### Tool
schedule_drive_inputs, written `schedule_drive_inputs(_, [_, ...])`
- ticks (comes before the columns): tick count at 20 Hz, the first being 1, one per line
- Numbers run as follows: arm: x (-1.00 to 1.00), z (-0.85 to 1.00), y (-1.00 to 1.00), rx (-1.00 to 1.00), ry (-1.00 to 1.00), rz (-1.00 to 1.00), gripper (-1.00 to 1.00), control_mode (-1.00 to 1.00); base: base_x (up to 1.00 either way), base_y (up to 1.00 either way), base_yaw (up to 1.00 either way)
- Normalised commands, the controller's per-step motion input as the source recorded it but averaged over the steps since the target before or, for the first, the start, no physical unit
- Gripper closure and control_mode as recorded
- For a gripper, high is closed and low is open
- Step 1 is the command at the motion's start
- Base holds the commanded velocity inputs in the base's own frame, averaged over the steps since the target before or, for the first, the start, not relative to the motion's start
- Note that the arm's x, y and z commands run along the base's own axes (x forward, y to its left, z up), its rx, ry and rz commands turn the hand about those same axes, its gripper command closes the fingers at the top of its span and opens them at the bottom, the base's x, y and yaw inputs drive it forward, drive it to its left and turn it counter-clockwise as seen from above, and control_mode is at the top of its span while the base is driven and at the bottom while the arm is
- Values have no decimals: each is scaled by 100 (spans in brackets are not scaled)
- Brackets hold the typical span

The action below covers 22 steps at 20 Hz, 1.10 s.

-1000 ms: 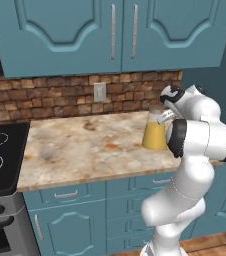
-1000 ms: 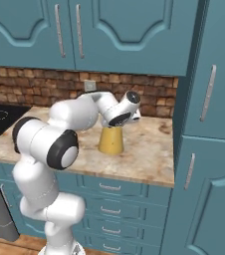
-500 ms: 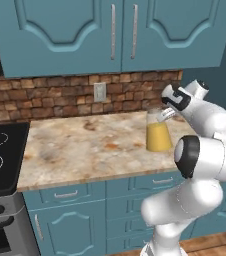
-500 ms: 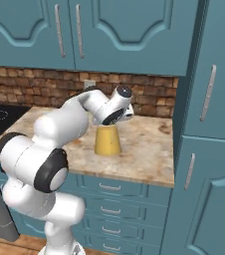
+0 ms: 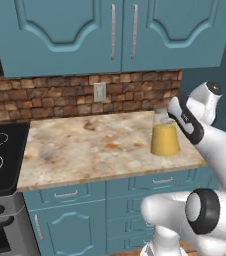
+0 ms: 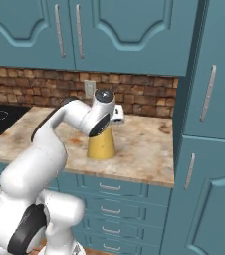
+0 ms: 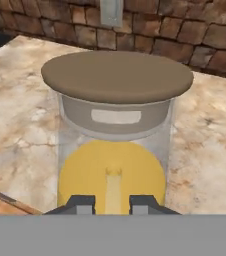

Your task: Move the eggplant and pear from the top shelf to the second highest shelf to make space. Then, place the pitcher from the counter on the cleared top shelf.

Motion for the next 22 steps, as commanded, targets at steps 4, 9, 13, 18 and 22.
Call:
schedule_drive_inputs(4, [-77,51,39,0,-40,-29,100,-100,0,0,0])
schedule_drive_inputs(9, [-59,97,49,0,-26,-11,100,-100,0,0,0])
schedule_drive_inputs(13, [-62,91,21,0,-2,0,100,-100,0,0,0])
schedule_drive_inputs(18, [-31,46,4,0,0,0,100,-100,0,0,0])
schedule_drive_inputs(22, [0,13,0,0,0,0,100,-100,0,0,0])
